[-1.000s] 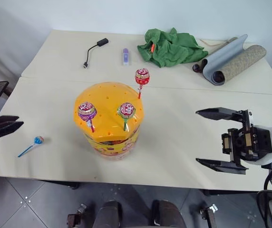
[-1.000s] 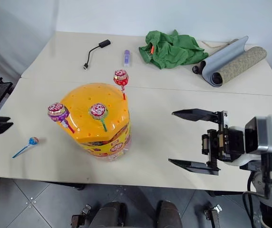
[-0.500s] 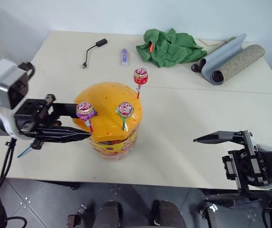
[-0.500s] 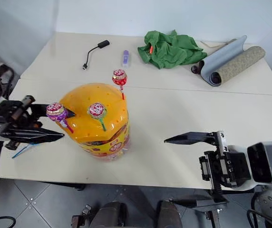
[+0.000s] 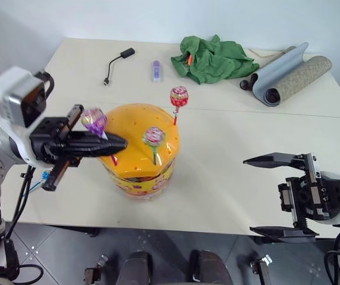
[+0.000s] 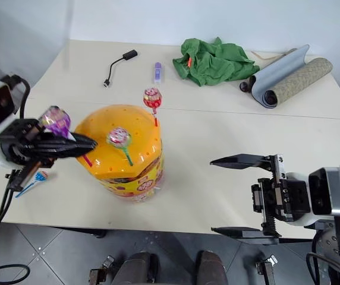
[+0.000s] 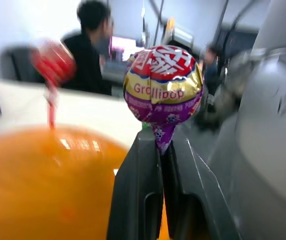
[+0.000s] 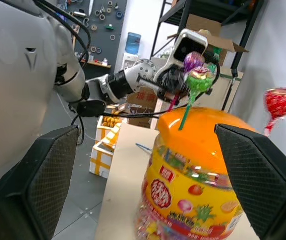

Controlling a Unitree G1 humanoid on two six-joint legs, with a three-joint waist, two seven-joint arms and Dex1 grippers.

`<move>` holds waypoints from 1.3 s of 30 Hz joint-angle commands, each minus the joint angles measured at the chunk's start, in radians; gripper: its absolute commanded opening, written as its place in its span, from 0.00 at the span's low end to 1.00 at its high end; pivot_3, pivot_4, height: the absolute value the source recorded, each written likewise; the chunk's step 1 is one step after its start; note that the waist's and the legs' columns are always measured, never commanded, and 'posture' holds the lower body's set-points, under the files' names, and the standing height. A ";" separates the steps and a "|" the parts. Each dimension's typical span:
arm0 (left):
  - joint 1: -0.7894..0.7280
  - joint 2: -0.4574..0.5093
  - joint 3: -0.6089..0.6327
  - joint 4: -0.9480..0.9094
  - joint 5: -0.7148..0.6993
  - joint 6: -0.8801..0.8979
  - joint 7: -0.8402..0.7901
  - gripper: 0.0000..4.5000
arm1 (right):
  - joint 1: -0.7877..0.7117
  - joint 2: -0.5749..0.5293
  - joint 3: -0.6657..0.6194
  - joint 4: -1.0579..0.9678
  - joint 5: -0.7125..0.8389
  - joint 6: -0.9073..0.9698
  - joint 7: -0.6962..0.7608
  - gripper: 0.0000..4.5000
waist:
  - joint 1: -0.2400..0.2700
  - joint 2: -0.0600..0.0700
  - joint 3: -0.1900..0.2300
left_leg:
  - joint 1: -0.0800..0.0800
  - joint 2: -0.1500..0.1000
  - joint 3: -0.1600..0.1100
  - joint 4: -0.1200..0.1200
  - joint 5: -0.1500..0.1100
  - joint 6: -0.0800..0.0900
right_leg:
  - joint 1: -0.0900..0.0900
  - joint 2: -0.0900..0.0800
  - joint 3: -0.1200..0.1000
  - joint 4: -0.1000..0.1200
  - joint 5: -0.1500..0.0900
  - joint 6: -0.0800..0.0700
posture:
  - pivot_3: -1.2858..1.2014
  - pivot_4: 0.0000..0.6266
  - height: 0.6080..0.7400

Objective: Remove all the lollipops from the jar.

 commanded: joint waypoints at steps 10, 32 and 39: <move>0.191 0.275 0.010 0.545 0.445 -0.103 0.201 0.00 | -0.085 -0.075 0.034 0.067 -0.057 0.073 -0.023 1.00 | -0.008 0.000 0.000 | 0.002 0.000 0.004 -0.005 0.000 0.000 | -0.003 0.001 0.001 0.000 0.000 0.000 | 0.52 0.24 1.00; 0.395 0.112 0.310 0.556 0.545 -0.456 -0.021 0.76 | -0.434 0.050 0.199 0.186 -0.176 0.333 -0.428 1.00 | -0.010 -0.002 -0.001 | -0.004 0.003 0.016 -0.002 0.000 -0.002 | -0.010 0.002 0.002 0.004 0.000 0.000 | 0.52 0.24 1.00; 0.412 0.023 0.381 0.253 0.324 -0.385 -0.131 0.76 | -0.646 0.179 0.318 0.269 -0.199 0.429 -0.494 1.00 | -0.017 -0.002 -0.001 | -0.005 0.004 0.017 -0.003 0.000 -0.002 | -0.014 0.002 0.003 0.007 0.000 -0.001 | 0.52 0.24 1.00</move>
